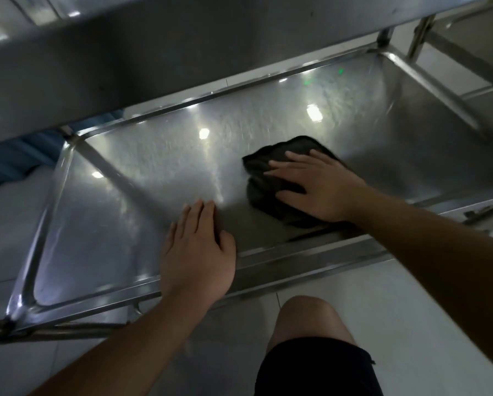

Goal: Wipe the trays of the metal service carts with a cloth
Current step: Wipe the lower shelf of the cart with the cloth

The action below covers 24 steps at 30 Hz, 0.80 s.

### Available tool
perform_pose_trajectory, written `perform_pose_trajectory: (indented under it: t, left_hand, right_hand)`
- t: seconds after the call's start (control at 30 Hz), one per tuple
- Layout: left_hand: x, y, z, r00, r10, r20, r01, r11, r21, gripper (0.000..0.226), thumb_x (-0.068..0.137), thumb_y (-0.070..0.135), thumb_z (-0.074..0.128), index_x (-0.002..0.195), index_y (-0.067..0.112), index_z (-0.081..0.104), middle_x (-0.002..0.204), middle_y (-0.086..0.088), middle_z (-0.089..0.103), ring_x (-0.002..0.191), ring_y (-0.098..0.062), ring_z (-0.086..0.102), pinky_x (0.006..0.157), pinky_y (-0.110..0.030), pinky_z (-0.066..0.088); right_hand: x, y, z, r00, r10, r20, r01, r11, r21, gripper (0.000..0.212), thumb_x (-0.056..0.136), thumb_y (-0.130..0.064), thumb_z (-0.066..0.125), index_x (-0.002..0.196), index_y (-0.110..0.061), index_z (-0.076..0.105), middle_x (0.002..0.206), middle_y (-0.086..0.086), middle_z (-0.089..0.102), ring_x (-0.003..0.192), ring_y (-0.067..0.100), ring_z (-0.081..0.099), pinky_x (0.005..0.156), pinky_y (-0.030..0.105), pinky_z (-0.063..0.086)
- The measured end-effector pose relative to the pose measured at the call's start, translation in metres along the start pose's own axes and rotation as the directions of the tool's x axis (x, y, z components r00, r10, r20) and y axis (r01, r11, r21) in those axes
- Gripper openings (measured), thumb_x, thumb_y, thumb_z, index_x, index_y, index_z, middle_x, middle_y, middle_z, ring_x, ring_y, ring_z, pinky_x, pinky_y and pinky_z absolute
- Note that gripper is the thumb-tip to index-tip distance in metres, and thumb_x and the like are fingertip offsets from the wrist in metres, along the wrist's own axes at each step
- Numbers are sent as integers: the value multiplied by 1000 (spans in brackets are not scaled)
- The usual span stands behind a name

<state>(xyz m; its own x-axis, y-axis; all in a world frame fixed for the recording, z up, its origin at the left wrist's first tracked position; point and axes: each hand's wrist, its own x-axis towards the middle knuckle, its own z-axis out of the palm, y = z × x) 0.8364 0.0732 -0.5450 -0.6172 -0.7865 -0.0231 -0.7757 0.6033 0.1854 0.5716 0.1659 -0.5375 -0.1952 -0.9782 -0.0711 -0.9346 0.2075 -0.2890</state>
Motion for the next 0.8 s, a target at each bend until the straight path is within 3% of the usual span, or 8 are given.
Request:
perform_pose_trajectory:
  t: [0.13,0.23,0.3,0.4,0.5,0.63,0.73,0.8]
  left_hand:
    - [-1,0,-2,1000,12,-16,-12,1000,5,68,103,45,23,167,22,24,176,-1,20,163,-19,12,132,-41,12]
    - [-2,3,0,999,13,-50,-14,1000,-8,72,99,48,21,167,23,27,175,-1,23,162,-19,13,132,-38,8]
    - [-2,3,2,998,15,-62,-16,1000,-7,74,99,51,17,167,24,24,175,-1,21,163,-18,11,129,-36,2]
    - [-2,0,2,998,8,-57,-9,1000,-9,76,98,53,13,168,26,20,176,1,17,163,-16,7,129,-35,0]
    - [-1,0,3,999,11,-53,-12,1000,-25,77,97,53,12,168,26,18,177,2,15,163,-15,6,131,-38,3]
    - [0,0,4,998,13,-55,-14,1000,-16,78,96,55,13,168,25,17,177,2,15,163,-16,7,132,-41,7]
    - [0,-2,5,997,32,-64,-35,999,-31,76,97,55,17,168,26,16,176,1,19,163,-17,10,132,-44,11]
    - [-1,-3,5,996,33,-78,-37,998,-44,73,98,54,22,166,27,20,173,1,26,161,-18,16,132,-45,12]
  right_hand:
    - [-35,118,-37,917,381,-119,-384,923,-2,65,101,-62,37,158,-31,45,168,3,37,155,34,29,125,56,20]
    - [-49,190,-55,644,748,-161,-739,663,122,60,103,-59,34,152,-27,50,162,15,42,149,44,33,123,66,18]
    - [-27,190,-55,544,821,-172,-812,567,136,69,93,-59,28,146,-20,52,155,20,45,146,46,34,120,71,19]
    - [37,141,-48,606,772,-192,-744,636,205,82,84,-63,21,146,-17,47,156,21,42,147,45,34,118,70,19]
    - [109,50,-34,753,636,-166,-623,771,128,70,93,-59,23,149,-22,44,161,12,39,151,38,31,119,64,20]
    - [166,-96,6,982,181,-60,-179,983,27,60,104,-53,34,160,-31,37,171,-4,28,159,25,17,127,54,10]
    - [164,-143,24,988,-136,75,132,990,46,62,103,-58,31,162,-39,33,172,-14,23,161,17,11,128,50,2]
    - [153,-132,22,980,-173,97,168,984,61,64,101,-61,28,161,-40,33,171,-17,25,160,14,12,128,48,3]
